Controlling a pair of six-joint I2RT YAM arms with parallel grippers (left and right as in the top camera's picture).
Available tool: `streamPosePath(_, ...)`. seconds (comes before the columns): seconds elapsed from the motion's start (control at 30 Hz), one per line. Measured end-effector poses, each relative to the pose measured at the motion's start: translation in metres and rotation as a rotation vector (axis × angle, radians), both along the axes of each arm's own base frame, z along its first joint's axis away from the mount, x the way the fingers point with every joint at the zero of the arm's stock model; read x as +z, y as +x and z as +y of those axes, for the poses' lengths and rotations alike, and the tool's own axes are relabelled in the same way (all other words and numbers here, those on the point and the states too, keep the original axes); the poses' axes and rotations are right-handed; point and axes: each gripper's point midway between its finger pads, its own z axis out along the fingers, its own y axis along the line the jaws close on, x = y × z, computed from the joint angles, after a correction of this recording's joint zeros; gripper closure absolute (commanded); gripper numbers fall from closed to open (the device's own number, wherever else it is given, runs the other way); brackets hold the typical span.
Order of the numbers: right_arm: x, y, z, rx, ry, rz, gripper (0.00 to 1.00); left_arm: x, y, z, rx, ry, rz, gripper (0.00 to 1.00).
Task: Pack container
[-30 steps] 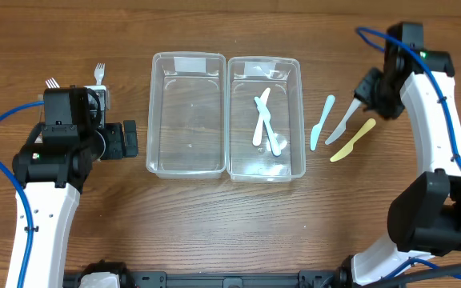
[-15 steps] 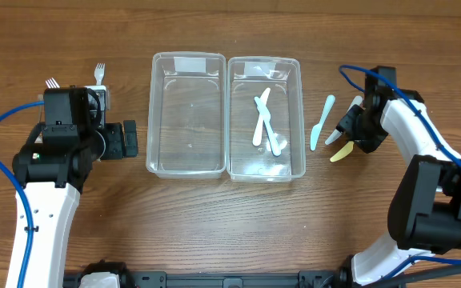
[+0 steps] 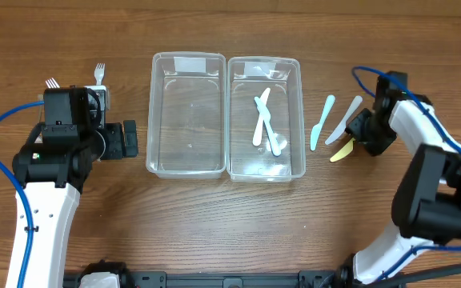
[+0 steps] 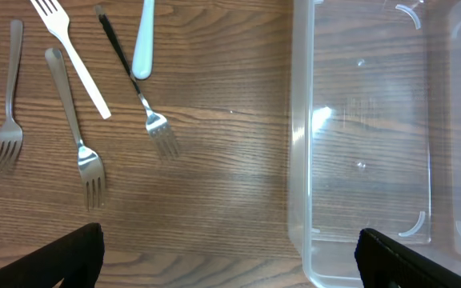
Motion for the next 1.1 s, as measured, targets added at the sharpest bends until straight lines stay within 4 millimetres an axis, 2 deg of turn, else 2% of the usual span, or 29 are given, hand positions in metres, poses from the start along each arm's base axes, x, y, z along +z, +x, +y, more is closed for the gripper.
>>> streamPosePath(0.03, -0.0086, -0.002, 0.0005, 0.0, 0.005, 0.025, 0.48, -0.0003, -0.0006, 0.0, 0.0, 0.0, 0.003, 0.0)
streamPosePath(0.17, -0.0098, -0.0003, 0.0013, 0.005, 0.005, 0.022, 0.48, -0.0012, -0.002, -0.0001, 0.0, 0.0, 0.01, 0.0)
streamPosePath(0.23, -0.0099, 0.0, 0.0013, 0.005, 0.005, 0.023, 0.52, -0.0012, -0.0019, -0.0001, 0.0, 0.0, 0.009, 0.0)
streamPosePath(0.5, -0.0102, -0.0024, -0.0014, 0.012, -0.01, 0.035, 0.81, -0.0012, -0.002, -0.0001, 0.0, 0.0, 0.01, 0.0)
streamPosePath(0.63, -0.0103, -0.0025, -0.0022, 0.007, -0.011, 0.035, 0.83, -0.0012, -0.002, -0.0001, 0.0, 0.0, 0.01, 0.0)
streamPosePath(0.7, -0.0101, -0.0023, -0.0023, 0.008, -0.011, 0.034, 0.88, -0.0012, -0.002, -0.0001, 0.0, 0.0, 0.01, 0.0)
streamPosePath(0.87, -0.0103, -0.0023, -0.0024, 0.007, -0.011, 0.034, 0.89, -0.0012, -0.002, -0.0001, 0.0, 0.0, 0.01, 0.0)
streamPosePath(0.93, -0.0103, -0.0024, -0.0024, 0.007, -0.011, 0.035, 0.96, -0.0012, -0.002, -0.0001, 0.0, 0.0, 0.01, 0.0)
streamPosePath(1.1, -0.0102, -0.0019, -0.0024, 0.009, -0.011, 0.033, 0.96, -0.0012, -0.002, -0.0001, 0.0, 0.0, 0.01, 0.0)
